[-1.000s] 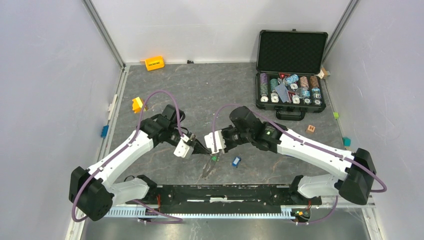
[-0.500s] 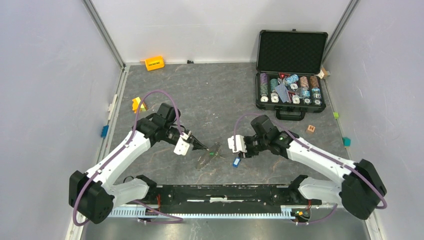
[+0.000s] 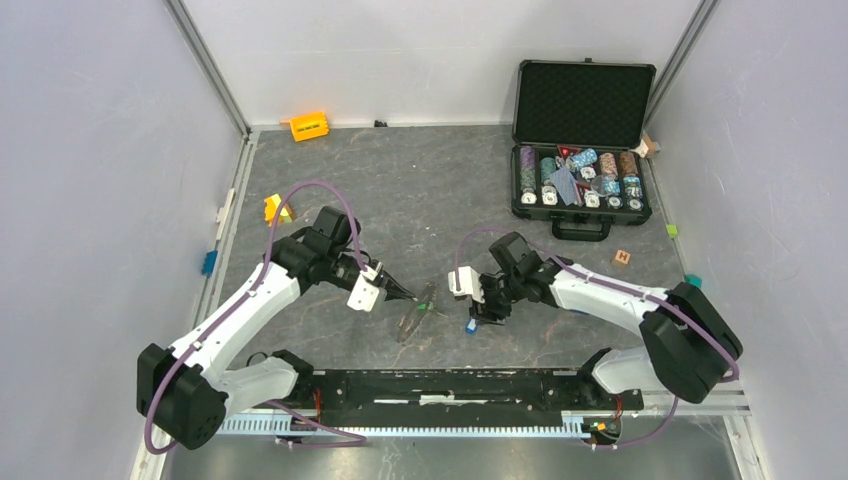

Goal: Put the keys on the keyring

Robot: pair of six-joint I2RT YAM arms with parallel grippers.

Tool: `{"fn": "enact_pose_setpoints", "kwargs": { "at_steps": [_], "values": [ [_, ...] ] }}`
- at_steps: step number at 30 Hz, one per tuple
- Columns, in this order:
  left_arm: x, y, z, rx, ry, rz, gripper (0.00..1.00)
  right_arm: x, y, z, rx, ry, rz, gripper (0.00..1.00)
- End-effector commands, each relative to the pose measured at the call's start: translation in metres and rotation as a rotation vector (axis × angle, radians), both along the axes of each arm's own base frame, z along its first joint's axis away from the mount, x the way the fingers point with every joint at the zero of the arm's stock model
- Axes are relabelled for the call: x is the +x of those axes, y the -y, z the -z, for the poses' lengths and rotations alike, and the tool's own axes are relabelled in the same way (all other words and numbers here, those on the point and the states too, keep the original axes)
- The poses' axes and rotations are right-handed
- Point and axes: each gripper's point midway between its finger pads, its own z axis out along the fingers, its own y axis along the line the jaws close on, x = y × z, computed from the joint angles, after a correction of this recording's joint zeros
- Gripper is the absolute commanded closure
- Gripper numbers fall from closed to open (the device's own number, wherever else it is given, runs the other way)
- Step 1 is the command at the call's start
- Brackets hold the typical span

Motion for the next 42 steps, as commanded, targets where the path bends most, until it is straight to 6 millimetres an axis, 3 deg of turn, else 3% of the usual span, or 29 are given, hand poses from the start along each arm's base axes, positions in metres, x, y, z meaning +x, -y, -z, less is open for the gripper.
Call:
{"fn": "enact_pose_setpoints", "kwargs": {
  "at_steps": [1, 13, 24, 34, 42],
  "values": [
    [-0.001, 0.001, -0.01, -0.034, 0.014, 0.001, 0.98, 0.009, -0.015, -0.008, 0.044, -0.02, 0.02, 0.45],
    [-0.002, 0.001, -0.007, -0.034, 0.01, 0.006, 0.98, 0.02, -0.017, -0.002, 0.013, -0.021, 0.051, 0.62],
    [-0.002, 0.001, -0.009, -0.038, 0.009, 0.006, 0.98, 0.011, -0.011, 0.006, -0.011, -0.048, 0.035, 0.61],
    [-0.003, 0.0, -0.009, -0.04, 0.009, 0.007, 0.98, 0.009, -0.007, 0.015, -0.041, -0.068, 0.039, 0.66],
    [-0.004, 0.0, -0.008, -0.039, 0.01, 0.008, 0.98, 0.011, -0.006, 0.015, -0.045, -0.061, 0.042, 0.8]
  ]
}}
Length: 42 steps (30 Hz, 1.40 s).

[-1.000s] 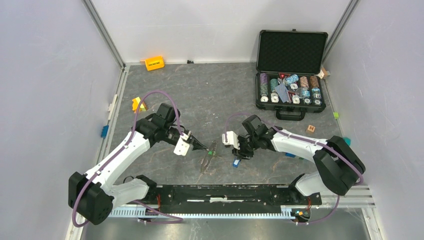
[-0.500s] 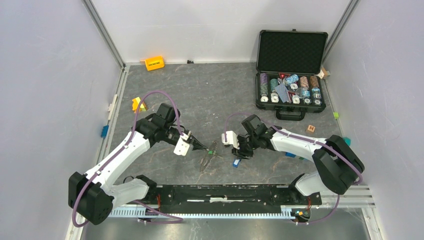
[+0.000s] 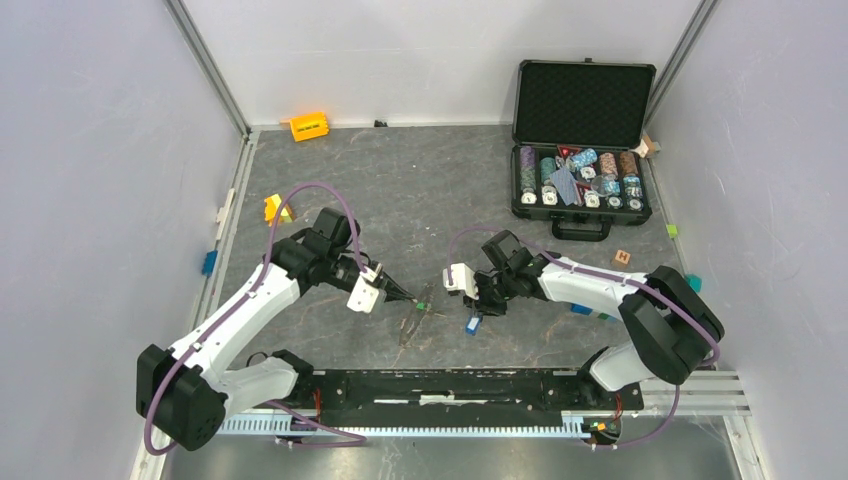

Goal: Put the keys on the keyring

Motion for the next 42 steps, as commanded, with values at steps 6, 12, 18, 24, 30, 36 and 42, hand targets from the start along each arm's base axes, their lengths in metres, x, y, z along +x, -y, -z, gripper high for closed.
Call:
{"fn": "enact_pose_setpoints", "kwargs": {
  "at_steps": [6, 12, 18, 24, 30, 36, 42],
  "values": [
    [-0.002, 0.002, -0.01, -0.04, 0.007, 0.008, 0.98, 0.007, -0.004, -0.004, 0.008, 0.015, -0.004, 0.85],
    [-0.003, 0.001, -0.01, -0.04, 0.008, 0.008, 0.98, 0.01, -0.007, -0.009, 0.017, 0.027, -0.007, 1.0],
    [-0.002, 0.002, -0.009, -0.04, 0.006, 0.008, 0.98, 0.023, -0.017, -0.042, 0.082, 0.118, -0.032, 1.0],
    [0.0, 0.004, -0.012, -0.051, -0.007, 0.018, 0.98, 0.027, -0.037, -0.106, 0.24, 0.266, -0.153, 1.0],
    [0.0, 0.008, -0.018, -0.073, -0.016, 0.033, 0.98, 0.008, -0.05, -0.157, 0.367, 0.319, -0.336, 1.0],
    [0.001, 0.011, -0.017, -0.068, -0.053, 0.037, 0.98, -0.005, -0.055, -0.181, 0.4, 0.389, -0.443, 1.0],
    [-0.005, 0.013, -0.019, -0.093, -0.07, 0.067, 0.98, -0.027, -0.069, -0.201, 0.407, 0.464, -0.54, 1.0]
  ]
}}
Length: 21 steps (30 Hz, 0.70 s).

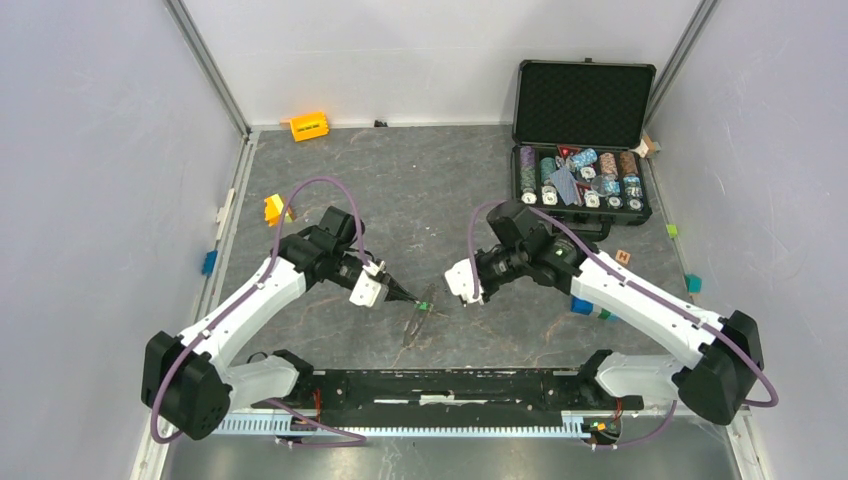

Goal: Put the keys on the keyring

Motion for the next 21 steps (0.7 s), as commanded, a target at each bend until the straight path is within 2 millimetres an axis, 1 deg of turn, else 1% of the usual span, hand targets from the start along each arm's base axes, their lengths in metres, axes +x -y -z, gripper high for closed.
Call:
{"fn": "enact_pose_setpoints", "kwargs": {
  "at_steps": [1, 4, 11, 16, 21],
  "values": [
    [-0.006, 0.009, -0.025, -0.1, -0.003, 0.052, 0.98, -0.022, -0.014, -0.034, 0.046, 0.114, -0.118, 1.0],
    [-0.008, 0.011, -0.026, -0.123, -0.018, 0.071, 0.98, -0.027, -0.021, -0.038, 0.04, 0.135, -0.145, 1.0],
    [-0.01, 0.013, -0.021, -0.139, -0.06, 0.091, 0.98, -0.027, -0.033, -0.039, 0.002, 0.181, -0.142, 1.0],
    [-0.011, 0.013, -0.021, -0.142, -0.067, 0.094, 0.98, -0.03, -0.034, -0.031, -0.039, 0.217, -0.159, 1.0],
    [-0.012, 0.014, -0.024, -0.147, -0.075, 0.095, 0.98, -0.034, -0.035, -0.03, -0.047, 0.235, -0.173, 1.0]
  ]
}}
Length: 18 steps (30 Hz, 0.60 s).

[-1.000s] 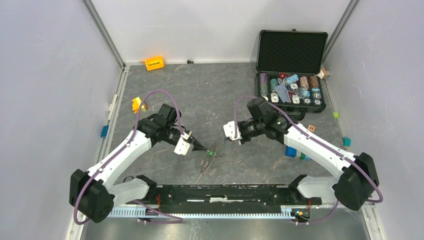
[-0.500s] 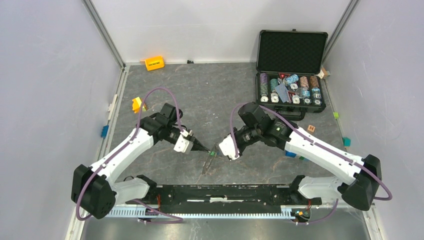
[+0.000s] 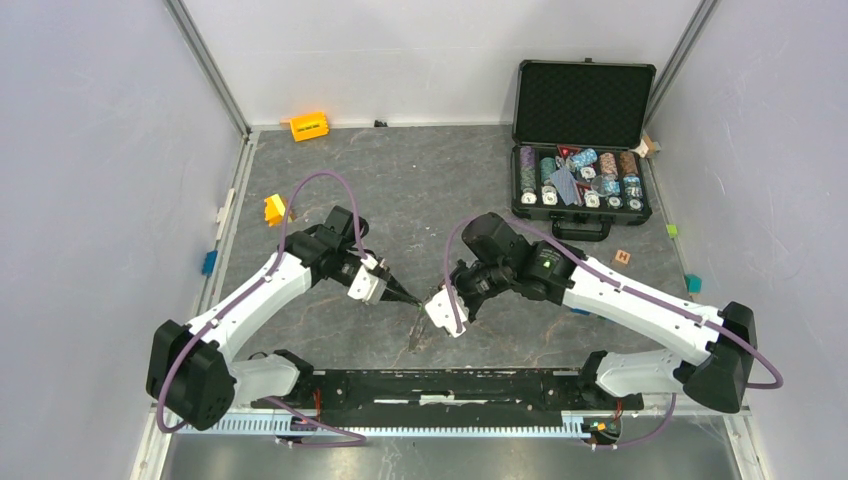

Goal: Put the keys on the keyring

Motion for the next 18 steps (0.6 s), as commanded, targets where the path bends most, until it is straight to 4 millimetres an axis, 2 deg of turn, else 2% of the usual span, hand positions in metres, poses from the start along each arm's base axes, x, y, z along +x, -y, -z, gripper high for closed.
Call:
{"fn": "enact_pose_setpoints", "kwargs": {
  "at_steps": [1, 18],
  "values": [
    [-0.003, 0.006, -0.019, -0.082, 0.015, 0.038, 0.98, 0.0, -0.004, -0.012, 0.011, 0.065, -0.033, 1.0],
    [0.001, 0.006, -0.016, -0.058, 0.015, 0.026, 0.98, -0.008, -0.01, -0.022, 0.037, 0.043, -0.048, 1.0]
  ]
}}
